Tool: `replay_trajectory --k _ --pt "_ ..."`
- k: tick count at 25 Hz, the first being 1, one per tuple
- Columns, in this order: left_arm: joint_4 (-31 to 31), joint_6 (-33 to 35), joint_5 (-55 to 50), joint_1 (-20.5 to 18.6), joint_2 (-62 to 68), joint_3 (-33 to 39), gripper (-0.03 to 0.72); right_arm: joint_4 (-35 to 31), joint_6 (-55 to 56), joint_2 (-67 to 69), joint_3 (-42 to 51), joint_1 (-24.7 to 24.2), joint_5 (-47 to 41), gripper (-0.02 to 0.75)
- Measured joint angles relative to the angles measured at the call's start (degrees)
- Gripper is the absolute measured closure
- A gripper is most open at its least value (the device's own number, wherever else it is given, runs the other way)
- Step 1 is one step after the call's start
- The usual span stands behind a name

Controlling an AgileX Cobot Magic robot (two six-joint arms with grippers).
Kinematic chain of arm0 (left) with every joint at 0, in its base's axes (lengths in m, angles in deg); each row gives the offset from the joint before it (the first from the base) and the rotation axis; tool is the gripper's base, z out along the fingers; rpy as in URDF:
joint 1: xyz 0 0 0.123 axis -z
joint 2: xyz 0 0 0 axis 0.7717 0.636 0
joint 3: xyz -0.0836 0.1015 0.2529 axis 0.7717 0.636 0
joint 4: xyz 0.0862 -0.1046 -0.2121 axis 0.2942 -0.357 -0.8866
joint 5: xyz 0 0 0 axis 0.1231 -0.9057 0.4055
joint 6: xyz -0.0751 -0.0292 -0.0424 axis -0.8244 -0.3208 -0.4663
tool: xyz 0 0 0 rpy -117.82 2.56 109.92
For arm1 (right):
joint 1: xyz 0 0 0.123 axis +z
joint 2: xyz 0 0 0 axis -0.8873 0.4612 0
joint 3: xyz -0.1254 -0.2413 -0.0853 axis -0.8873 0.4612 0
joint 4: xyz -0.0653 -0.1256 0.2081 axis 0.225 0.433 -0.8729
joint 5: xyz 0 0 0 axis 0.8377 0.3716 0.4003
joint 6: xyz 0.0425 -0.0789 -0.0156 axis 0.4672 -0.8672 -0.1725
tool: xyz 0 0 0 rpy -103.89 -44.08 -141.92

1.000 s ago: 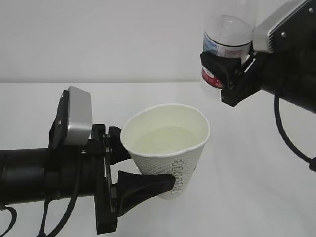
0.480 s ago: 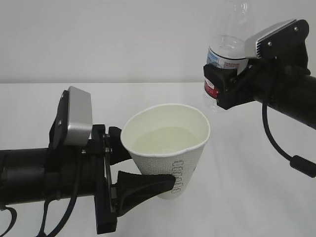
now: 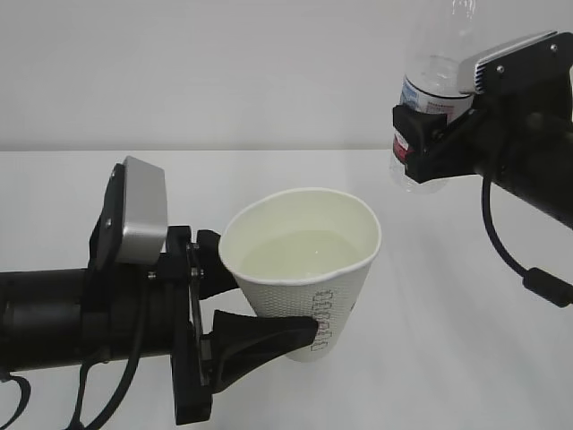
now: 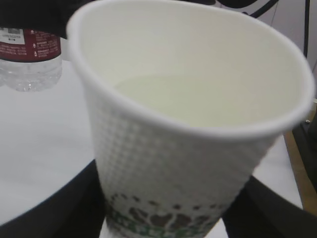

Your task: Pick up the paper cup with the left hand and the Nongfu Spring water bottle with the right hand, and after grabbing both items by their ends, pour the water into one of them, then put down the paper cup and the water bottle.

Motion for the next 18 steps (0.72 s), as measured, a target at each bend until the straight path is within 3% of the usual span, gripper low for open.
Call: replay_trajectory --k 11,18 --pt "0.0 0.0 0.0 0.0 0.0 0.0 0.202 -6.6 -5.2 0.0 0.0 -0.1 0.0 0.253" --pt "0.0 0.0 0.0 0.0 0.0 0.0 0.202 -7.6 -5.8 0.0 0.0 -4.1 0.0 0.253"
